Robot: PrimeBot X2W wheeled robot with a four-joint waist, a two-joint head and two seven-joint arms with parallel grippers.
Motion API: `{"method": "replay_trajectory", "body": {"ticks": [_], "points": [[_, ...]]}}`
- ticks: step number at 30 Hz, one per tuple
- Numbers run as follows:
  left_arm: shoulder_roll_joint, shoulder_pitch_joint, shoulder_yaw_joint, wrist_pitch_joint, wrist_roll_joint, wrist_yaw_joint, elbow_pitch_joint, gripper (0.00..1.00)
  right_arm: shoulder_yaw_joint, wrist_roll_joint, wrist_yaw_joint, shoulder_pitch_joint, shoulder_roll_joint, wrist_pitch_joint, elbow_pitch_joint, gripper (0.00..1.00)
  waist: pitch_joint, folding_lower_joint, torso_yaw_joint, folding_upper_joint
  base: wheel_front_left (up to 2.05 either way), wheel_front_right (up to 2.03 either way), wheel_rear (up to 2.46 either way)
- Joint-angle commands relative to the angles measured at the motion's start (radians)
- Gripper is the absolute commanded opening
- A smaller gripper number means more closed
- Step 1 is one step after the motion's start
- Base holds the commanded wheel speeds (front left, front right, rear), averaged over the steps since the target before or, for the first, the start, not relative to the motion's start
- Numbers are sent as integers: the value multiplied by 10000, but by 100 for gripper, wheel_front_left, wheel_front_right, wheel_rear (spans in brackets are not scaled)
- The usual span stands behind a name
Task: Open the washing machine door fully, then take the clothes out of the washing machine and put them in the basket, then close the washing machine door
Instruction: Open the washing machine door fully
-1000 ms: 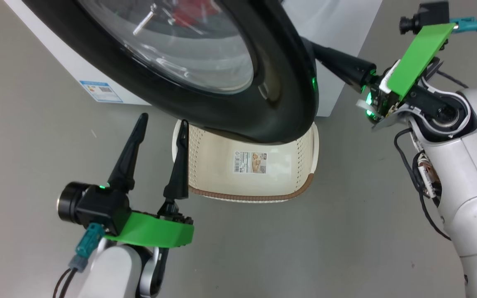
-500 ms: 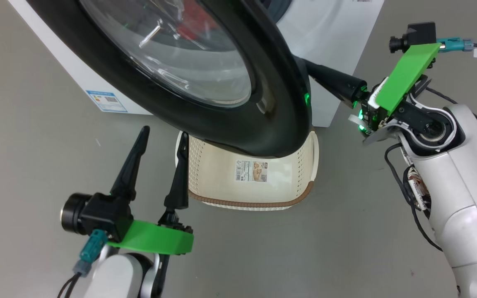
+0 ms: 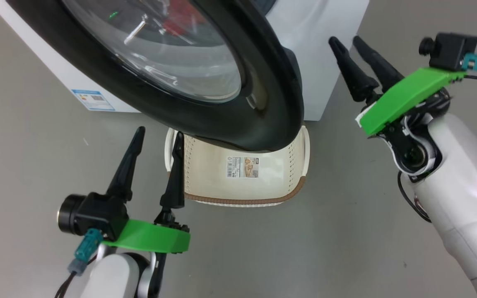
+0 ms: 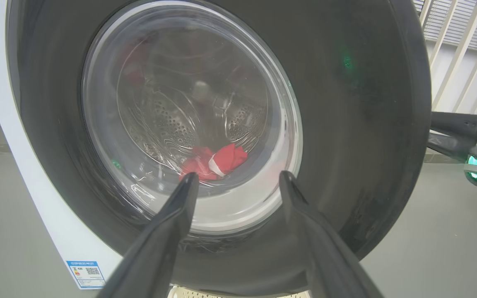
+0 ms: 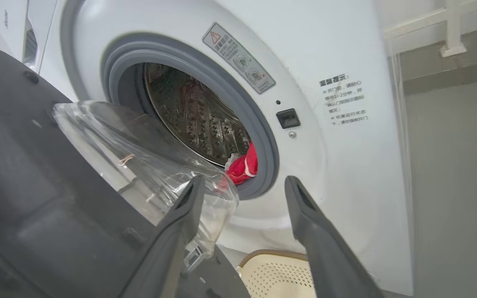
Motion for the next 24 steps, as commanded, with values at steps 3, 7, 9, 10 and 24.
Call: {"method": "replay_trajectory", "body": {"ticks": [3, 7, 9, 10, 24], "points": [[175, -51, 389, -49, -56, -10, -224, 100, 277, -1001, 75, 62, -11, -1185, 229, 100, -3, 0, -146, 0, 0, 0, 0], [175, 15, 536, -49, 3, -31, -201, 100, 321, -2700, 75, -28, 31, -2182, 968, 100, -64, 0, -314, 0, 0, 0, 0], [175, 58, 635, -49, -1, -9, -234, 100, 54, -3529, 75, -8, 110, -2295, 1081, 100, -77, 0, -375, 0, 0, 0, 0], [175, 80, 683, -49, 4, 4, -257, 100, -232, -4013, 75, 20, 145, -2312, 1013, 100, -83, 0, -401, 0, 0, 0, 0], [175, 394, 934, -49, 173, 78, -697, 100, -3500, -8344, 75, 2973, 1679, -2326, -2369, 100, -220, 0, -609, 0, 0, 0, 0]]}}
